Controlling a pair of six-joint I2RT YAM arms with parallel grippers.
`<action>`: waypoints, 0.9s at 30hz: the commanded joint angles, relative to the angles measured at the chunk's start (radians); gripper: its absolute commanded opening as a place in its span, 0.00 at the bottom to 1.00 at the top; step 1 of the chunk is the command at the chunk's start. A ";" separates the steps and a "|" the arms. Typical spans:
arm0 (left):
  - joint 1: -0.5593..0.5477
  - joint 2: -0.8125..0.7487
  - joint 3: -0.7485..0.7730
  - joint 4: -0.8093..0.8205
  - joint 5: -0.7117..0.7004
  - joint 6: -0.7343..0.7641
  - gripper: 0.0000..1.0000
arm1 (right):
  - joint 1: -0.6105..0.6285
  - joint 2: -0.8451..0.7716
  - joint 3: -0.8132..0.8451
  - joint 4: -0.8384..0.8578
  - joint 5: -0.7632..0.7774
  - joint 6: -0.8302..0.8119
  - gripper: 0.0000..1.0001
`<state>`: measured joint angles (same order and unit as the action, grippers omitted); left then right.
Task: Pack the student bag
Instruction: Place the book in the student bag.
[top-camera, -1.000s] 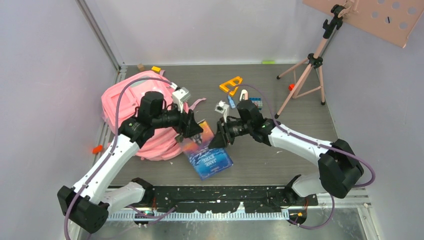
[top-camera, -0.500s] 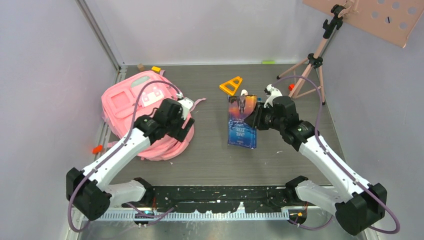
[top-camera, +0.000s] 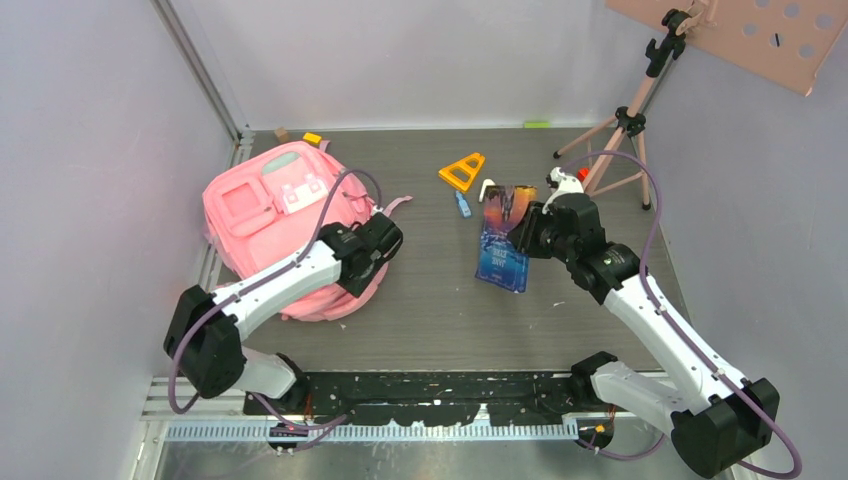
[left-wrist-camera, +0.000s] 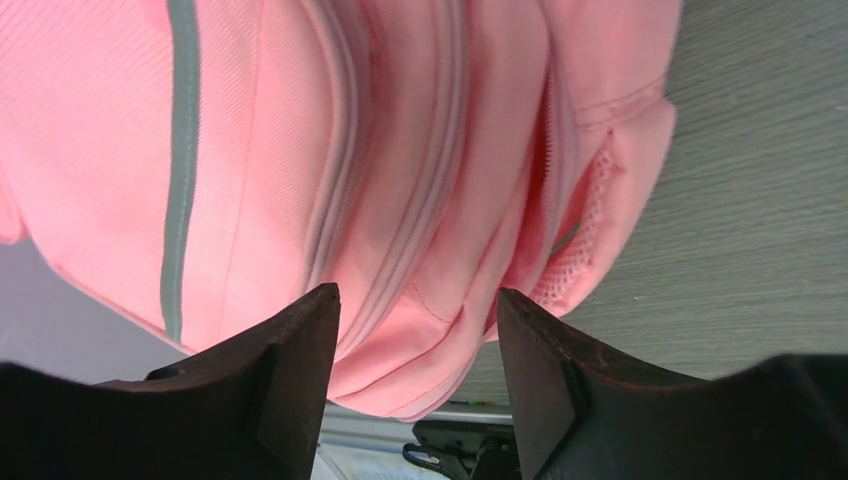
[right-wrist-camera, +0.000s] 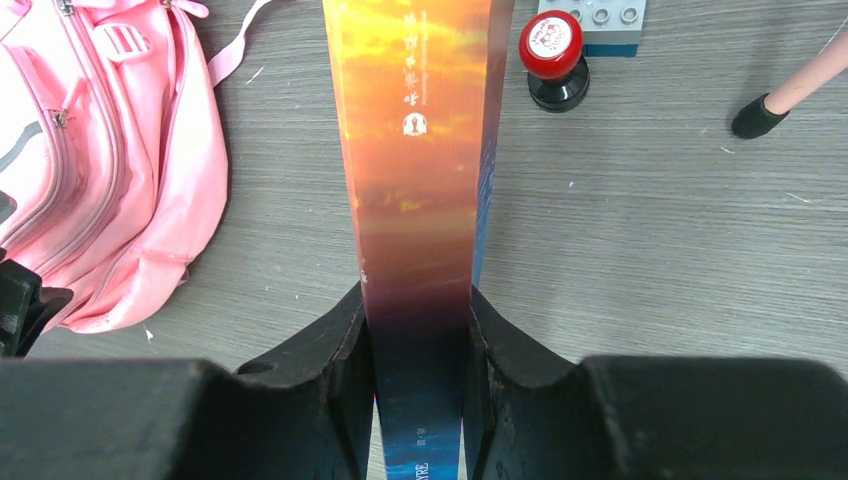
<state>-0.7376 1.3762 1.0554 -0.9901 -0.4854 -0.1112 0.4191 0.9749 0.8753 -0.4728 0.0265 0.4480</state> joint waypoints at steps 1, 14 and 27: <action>-0.002 0.054 0.052 -0.105 -0.123 -0.091 0.60 | -0.009 -0.058 0.060 0.173 0.030 0.018 0.00; -0.013 0.141 0.068 -0.076 -0.024 -0.112 0.60 | -0.020 -0.058 0.047 0.190 0.036 0.012 0.00; -0.019 0.216 0.058 -0.032 -0.341 -0.123 0.46 | -0.029 -0.074 0.044 0.195 0.032 0.015 0.00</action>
<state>-0.7551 1.6016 1.0973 -1.0561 -0.6350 -0.2108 0.3950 0.9710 0.8749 -0.4721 0.0483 0.4484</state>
